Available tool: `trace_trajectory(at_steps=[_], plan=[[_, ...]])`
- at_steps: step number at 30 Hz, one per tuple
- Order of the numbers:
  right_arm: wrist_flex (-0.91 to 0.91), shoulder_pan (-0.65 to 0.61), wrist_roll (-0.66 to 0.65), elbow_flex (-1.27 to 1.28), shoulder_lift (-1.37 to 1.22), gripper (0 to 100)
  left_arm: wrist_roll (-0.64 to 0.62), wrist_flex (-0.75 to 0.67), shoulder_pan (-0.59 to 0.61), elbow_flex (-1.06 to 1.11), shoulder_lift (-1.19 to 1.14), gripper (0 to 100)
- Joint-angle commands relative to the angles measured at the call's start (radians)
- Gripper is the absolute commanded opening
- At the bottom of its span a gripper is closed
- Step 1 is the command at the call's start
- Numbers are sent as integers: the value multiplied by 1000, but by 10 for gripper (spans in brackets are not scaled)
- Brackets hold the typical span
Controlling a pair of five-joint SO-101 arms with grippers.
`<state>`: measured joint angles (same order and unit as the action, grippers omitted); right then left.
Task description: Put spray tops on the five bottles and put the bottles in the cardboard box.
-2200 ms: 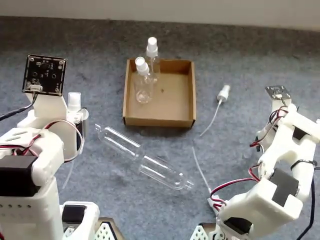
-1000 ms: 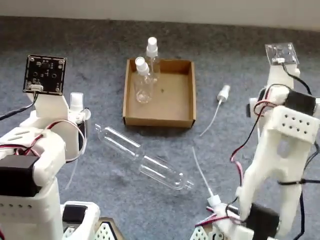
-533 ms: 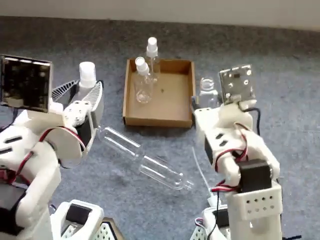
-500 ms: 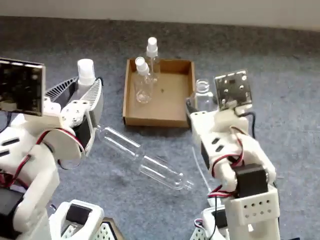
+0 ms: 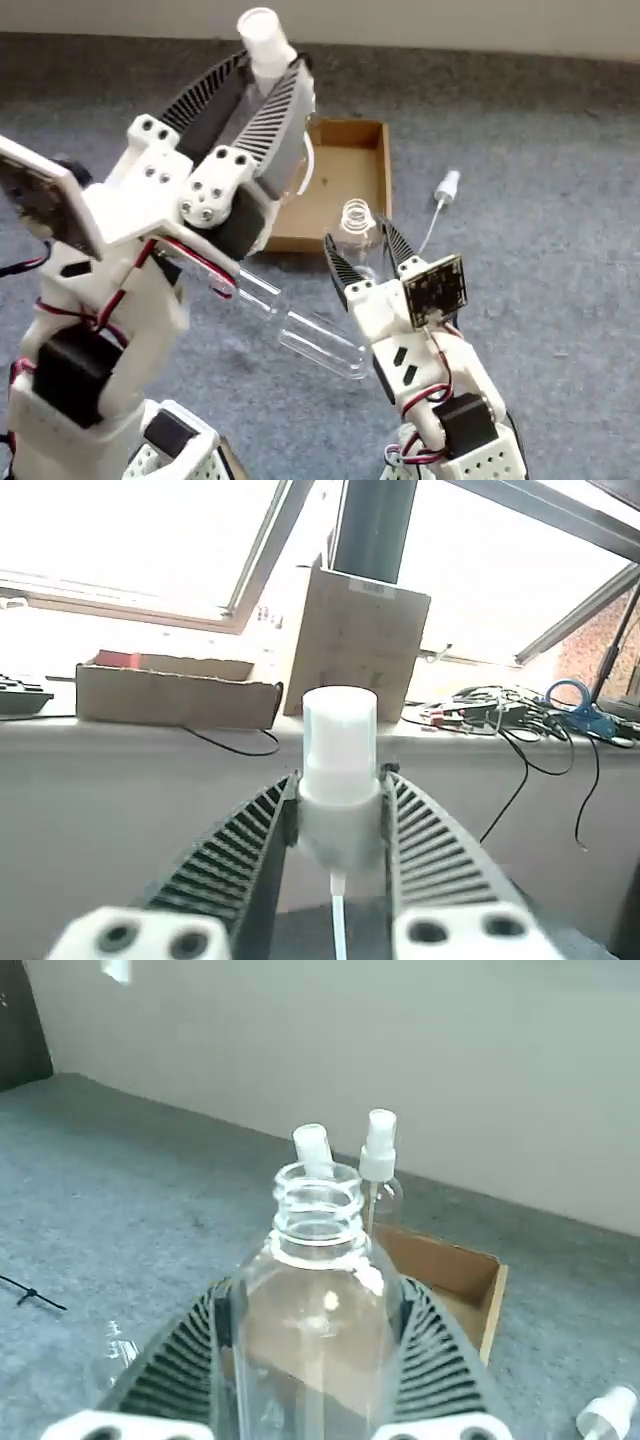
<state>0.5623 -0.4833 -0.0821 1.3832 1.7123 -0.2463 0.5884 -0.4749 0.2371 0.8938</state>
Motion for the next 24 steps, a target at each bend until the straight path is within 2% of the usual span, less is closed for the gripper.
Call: trace_trajectory(at_steps=[1, 9, 16, 24], plan=[[-19, -22, 11, -8, 44, 4, -15, -101, -65, 58, -8, 41], [-18, -22, 11, -8, 51, 4, -18, -132, -79, 76, -150, 41], [-18, -19, 11, -8, 51, 4, -18, -127, -73, 85, -137, 41], [-21, -18, 8, -8, 44, 4, -18, -126, -79, -24, -108, 41]])
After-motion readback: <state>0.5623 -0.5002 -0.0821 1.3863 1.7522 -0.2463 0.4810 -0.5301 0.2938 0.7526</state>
